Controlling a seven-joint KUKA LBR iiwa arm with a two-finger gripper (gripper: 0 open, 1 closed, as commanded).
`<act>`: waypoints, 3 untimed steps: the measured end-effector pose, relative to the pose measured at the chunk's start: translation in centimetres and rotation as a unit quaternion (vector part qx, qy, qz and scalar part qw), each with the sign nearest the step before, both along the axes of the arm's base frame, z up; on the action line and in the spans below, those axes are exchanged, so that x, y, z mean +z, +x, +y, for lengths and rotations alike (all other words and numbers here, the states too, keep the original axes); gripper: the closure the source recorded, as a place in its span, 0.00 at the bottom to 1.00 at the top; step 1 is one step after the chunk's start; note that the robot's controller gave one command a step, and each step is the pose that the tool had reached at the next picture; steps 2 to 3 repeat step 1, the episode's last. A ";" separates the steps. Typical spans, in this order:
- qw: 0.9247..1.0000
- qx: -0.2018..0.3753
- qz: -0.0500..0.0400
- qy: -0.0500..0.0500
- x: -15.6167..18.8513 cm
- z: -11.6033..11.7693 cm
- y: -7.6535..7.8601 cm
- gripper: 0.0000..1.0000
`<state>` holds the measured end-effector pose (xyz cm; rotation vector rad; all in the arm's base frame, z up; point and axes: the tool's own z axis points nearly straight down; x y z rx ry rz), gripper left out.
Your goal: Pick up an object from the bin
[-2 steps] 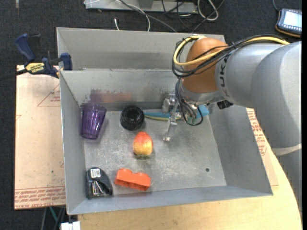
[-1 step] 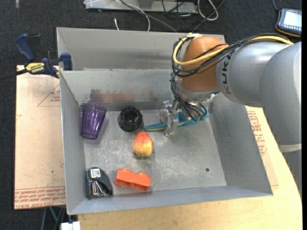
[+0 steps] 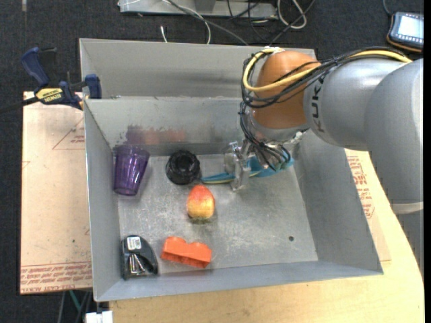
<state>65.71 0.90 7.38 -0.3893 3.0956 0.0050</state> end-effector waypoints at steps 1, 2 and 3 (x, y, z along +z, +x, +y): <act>1.000 0.000 0.000 0.000 1.3 0.0 -0.1 1.00; 1.000 0.000 0.000 0.000 1.3 0.0 -0.1 1.00; 1.000 0.000 0.000 0.000 1.3 0.0 -0.1 1.00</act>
Offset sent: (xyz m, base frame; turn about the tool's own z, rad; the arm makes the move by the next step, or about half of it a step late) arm -0.0009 0.0002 0.0246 0.0001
